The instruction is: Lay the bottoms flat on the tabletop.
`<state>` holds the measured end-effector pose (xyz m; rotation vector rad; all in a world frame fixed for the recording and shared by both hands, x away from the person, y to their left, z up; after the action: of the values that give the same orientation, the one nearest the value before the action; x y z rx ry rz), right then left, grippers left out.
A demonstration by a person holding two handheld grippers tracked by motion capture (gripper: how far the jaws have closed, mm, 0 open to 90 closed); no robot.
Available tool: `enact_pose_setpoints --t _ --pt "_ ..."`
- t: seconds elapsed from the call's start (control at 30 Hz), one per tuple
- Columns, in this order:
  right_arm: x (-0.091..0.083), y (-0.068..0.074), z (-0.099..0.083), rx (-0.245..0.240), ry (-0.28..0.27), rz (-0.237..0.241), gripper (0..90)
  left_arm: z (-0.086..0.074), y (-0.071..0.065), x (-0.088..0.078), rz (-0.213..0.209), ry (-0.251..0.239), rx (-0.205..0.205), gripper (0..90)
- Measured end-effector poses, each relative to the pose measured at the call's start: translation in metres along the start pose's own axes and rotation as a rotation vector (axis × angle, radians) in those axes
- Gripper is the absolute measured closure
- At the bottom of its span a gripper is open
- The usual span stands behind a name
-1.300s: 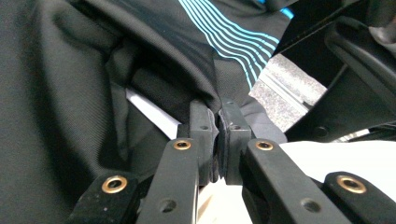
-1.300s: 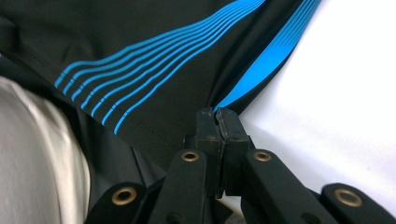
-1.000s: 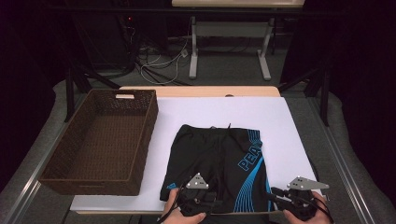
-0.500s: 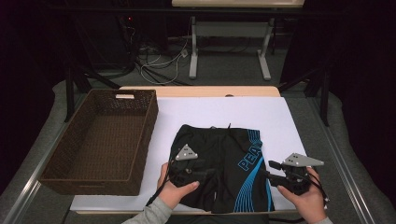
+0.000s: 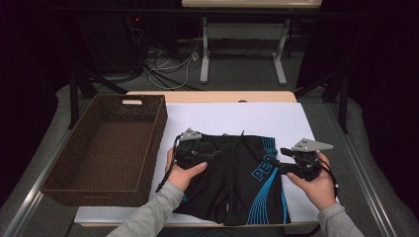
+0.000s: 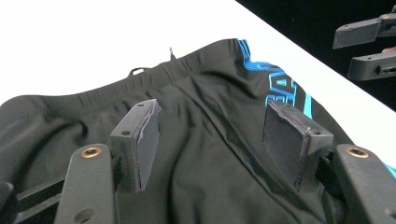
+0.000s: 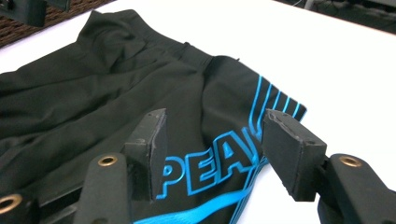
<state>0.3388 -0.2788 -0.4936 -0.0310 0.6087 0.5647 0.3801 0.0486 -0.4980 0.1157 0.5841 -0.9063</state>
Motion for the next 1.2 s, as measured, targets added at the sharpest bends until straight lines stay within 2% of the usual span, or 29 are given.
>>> enact_pose_setpoints --t 0.1,0.13,0.2,0.27,0.37,0.43,0.47,0.57,0.7,0.93,1.0,1.13,1.2 --pt "0.004 -0.002 0.009 -0.009 -0.001 -0.004 40.9 0.005 0.008 0.003 0.028 -0.013 0.025 35.5" --pt "0.005 -0.002 0.012 -0.018 -0.004 -0.008 40.8 0.006 0.011 0.003 0.041 -0.004 0.02 34.6" --pt "0.007 -0.003 0.018 -0.03 -0.004 -0.002 40.6 0.008 0.016 0.004 0.045 0.001 -0.002 33.6" --pt "0.01 -0.004 0.024 -0.036 -0.007 -0.002 40.4 0.01 0.021 0.004 0.044 -0.004 -0.052 33.6" --pt "0.014 -0.008 0.032 -0.013 -0.002 0.009 40.4 0.014 0.03 0.005 0.07 -0.007 -0.061 32.8" --pt "0.016 -0.01 0.036 -0.01 -0.01 0.0 40.6 0.016 0.034 0.007 0.066 0.0 -0.052 28.9" --pt "0.018 -0.012 0.04 -0.024 -0.024 -0.015 40.6 0.017 0.036 0.008 0.069 0.003 -0.046 28.2" --pt "0.024 -0.015 0.046 -0.006 -0.025 -0.019 39.8 0.021 0.042 0.012 0.102 -0.003 -0.017 28.3" --pt "0.037 -0.023 0.052 0.013 -0.014 -0.019 39.1 0.023 0.055 0.023 0.106 -0.012 -0.042 29.9" --pt "0.061 -0.035 0.053 0.032 0.013 -0.057 40.8 0.016 0.085 0.041 0.187 0.017 -0.061 35.5" --pt "0.066 -0.04 0.051 0.033 0.031 -0.07 41.4 0.012 0.093 0.044 0.185 0.038 -0.083 38.7" --pt "0.075 -0.048 0.049 0.05 0.045 -0.086 43.5 0.005 0.106 0.048 0.217 0.065 -0.086 40.0" --pt "0.078 -0.05 0.048 0.057 0.056 -0.093 44.1 0.001 0.111 0.048 0.236 0.07 -0.101 41.8"
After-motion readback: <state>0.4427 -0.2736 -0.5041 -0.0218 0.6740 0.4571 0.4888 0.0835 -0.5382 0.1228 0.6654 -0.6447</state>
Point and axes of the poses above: each handheld gripper's, and its own axes: x roughly forward along the jaws, z roughly out of its top, y roughly to its left, the point moved 2 cm from there along x, roughly forward along the jaws, and after that the axes turned 9 degrees about x, right-handed, at the moved point
